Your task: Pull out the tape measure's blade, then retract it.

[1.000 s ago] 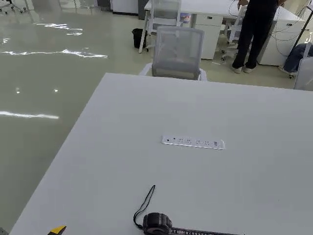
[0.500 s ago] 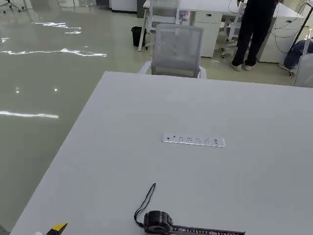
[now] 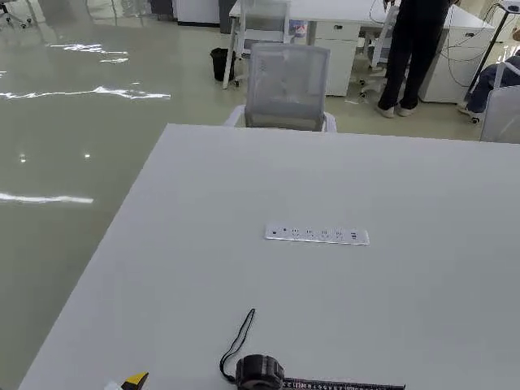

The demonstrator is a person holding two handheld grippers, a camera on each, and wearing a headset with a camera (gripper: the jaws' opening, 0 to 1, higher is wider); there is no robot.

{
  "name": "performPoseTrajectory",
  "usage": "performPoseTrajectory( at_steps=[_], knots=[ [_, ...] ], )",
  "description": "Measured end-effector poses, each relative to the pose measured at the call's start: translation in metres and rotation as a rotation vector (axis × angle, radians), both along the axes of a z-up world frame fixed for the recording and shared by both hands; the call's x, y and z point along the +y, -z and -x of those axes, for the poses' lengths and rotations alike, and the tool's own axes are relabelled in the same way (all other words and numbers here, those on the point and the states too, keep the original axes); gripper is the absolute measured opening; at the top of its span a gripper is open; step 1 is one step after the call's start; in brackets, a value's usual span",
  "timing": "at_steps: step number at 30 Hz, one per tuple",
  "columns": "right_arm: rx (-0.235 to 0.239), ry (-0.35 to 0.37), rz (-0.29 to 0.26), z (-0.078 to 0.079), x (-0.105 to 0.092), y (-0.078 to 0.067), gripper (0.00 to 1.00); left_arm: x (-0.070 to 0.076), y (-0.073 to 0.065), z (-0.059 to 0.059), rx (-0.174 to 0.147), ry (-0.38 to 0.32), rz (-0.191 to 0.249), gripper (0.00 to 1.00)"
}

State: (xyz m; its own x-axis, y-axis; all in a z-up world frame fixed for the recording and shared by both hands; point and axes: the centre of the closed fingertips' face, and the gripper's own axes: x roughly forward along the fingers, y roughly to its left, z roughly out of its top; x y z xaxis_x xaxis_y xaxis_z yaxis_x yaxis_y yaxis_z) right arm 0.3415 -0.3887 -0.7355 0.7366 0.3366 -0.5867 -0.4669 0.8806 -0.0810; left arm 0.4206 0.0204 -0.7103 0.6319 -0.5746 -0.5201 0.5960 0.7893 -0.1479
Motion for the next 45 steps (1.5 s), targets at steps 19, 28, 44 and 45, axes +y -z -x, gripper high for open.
performPoseTrajectory(
  at_steps=[19,28,44,45],
  knots=[
    [0.012,-0.120,0.055,-0.018,0.016,0.004,0.82,-0.058,-0.006,-0.010,-0.005,-0.026,-0.042,0.99],
    [0.028,-0.179,0.096,-0.030,0.017,0.006,0.79,-0.083,-0.013,-0.015,-0.066,-0.045,-0.038,0.99],
    [0.065,-0.311,0.182,-0.062,0.022,0.012,0.69,-0.100,0.000,-0.040,0.001,-0.135,0.003,0.99],
    [0.070,-0.330,0.188,-0.064,0.024,0.012,0.67,-0.101,0.002,-0.040,0.005,-0.135,-0.001,0.99]
  ],
)
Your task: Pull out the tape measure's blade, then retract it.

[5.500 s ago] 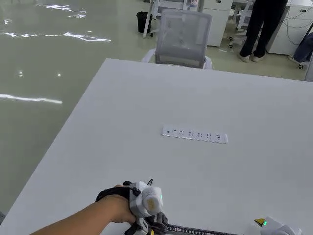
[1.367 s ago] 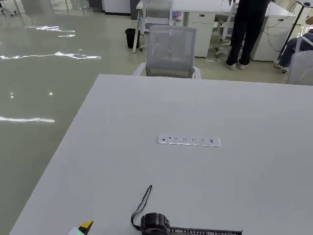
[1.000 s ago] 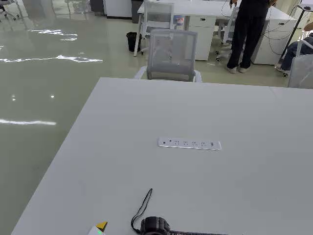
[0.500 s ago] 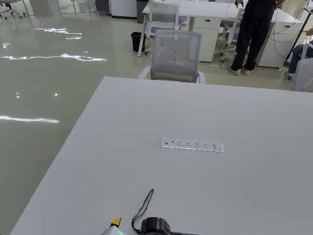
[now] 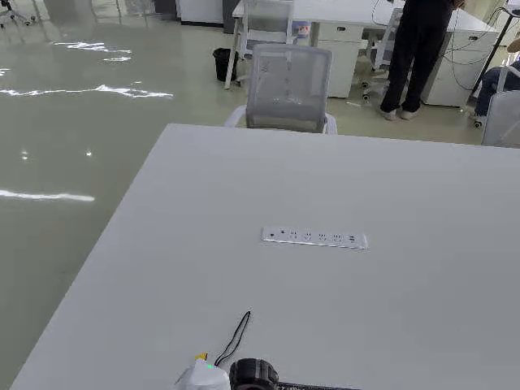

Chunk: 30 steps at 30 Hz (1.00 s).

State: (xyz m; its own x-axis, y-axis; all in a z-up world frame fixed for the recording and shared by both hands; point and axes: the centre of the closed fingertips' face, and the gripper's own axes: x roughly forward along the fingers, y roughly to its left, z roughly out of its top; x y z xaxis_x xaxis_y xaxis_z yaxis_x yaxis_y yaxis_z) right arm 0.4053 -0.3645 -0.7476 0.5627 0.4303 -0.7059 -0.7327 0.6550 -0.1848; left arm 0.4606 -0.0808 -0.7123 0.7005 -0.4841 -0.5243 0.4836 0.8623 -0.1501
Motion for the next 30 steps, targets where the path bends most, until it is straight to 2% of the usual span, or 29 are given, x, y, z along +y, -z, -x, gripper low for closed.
performPoseTrajectory(
  at_steps=[5,11,13,21,24,30],
  knots=[
    [0.018,-0.059,0.043,-0.010,0.004,0.007,0.61,-0.006,0.005,-0.001,0.015,-0.001,-0.011,0.99],
    [0.065,-0.126,0.088,-0.022,0.006,0.015,0.50,-0.010,0.010,-0.006,0.025,-0.022,-0.008,0.99],
    [0.076,-0.145,0.114,-0.027,0.006,0.019,0.48,-0.011,0.012,-0.008,0.033,-0.030,-0.006,0.99],
    [0.134,-0.213,0.146,-0.034,0.014,0.031,0.41,-0.010,0.022,-0.009,0.082,-0.065,0.008,0.98],
    [0.150,-0.240,0.159,-0.033,0.016,0.036,0.37,-0.010,0.023,-0.011,0.077,-0.068,0.000,0.99],
    [0.169,-0.262,0.188,-0.034,0.016,0.043,0.35,-0.012,0.026,-0.016,0.063,-0.088,-0.006,0.97]
  ],
)
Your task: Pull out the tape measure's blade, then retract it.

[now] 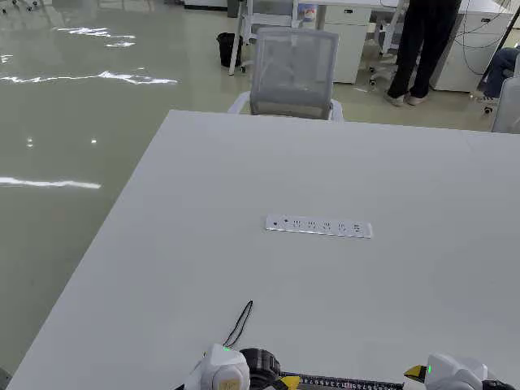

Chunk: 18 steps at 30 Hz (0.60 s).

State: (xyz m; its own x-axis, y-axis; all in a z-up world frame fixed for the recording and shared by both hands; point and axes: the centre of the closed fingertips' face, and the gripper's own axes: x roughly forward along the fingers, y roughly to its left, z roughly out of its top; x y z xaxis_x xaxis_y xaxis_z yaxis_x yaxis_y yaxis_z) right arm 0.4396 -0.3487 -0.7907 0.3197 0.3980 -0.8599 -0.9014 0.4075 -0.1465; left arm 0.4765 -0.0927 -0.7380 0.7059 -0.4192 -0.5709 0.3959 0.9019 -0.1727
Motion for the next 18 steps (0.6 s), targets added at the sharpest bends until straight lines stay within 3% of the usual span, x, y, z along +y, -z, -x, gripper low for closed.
performPoseTrajectory(
  at_steps=[3,10,18],
  knots=[
    [0.008,-0.002,0.005,0.000,0.001,0.004,0.33,0.000,0.005,-0.002,0.024,-0.031,0.017,0.95],
    [0.009,-0.008,0.020,0.000,0.003,0.007,0.27,0.006,0.017,-0.009,0.046,-0.071,-0.001,0.85],
    [0.018,-0.026,0.042,-0.004,-0.001,0.010,0.21,0.007,0.021,-0.007,0.043,-0.047,-0.029,0.85]
  ],
)
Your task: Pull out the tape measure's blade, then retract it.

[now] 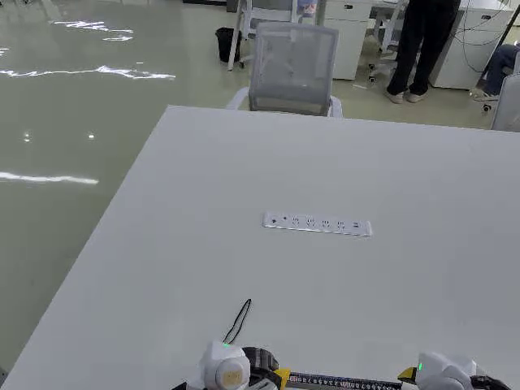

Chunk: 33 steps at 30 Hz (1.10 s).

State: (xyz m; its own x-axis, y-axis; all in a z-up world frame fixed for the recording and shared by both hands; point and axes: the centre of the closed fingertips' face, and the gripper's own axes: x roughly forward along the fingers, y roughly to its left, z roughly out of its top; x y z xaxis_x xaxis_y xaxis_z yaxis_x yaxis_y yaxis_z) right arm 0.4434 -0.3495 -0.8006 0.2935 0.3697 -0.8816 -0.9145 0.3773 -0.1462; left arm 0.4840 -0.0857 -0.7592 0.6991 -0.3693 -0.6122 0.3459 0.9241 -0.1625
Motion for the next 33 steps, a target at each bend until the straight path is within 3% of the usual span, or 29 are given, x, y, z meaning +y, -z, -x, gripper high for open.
performPoseTrajectory(
  at_steps=[12,23,26,29,33],
  knots=[
    [0.037,-0.014,-0.005,-0.003,-0.003,0.008,0.16,-0.007,0.000,0.000,-0.012,0.013,0.006,0.83],
    [0.069,-0.098,0.055,-0.003,-0.003,0.013,0.15,-0.010,0.005,0.002,-0.008,0.019,-0.008,0.81],
    [0.091,-0.144,0.103,-0.002,-0.002,0.013,0.15,-0.009,0.004,0.001,-0.003,0.002,-0.001,0.80],
    [0.121,-0.139,0.120,-0.002,-0.002,0.014,0.14,-0.007,0.006,0.001,0.010,-0.026,0.010,0.80],
    [0.134,-0.123,0.104,-0.002,-0.004,0.014,0.14,-0.007,0.006,0.001,-0.001,-0.035,0.006,0.76]
  ],
)
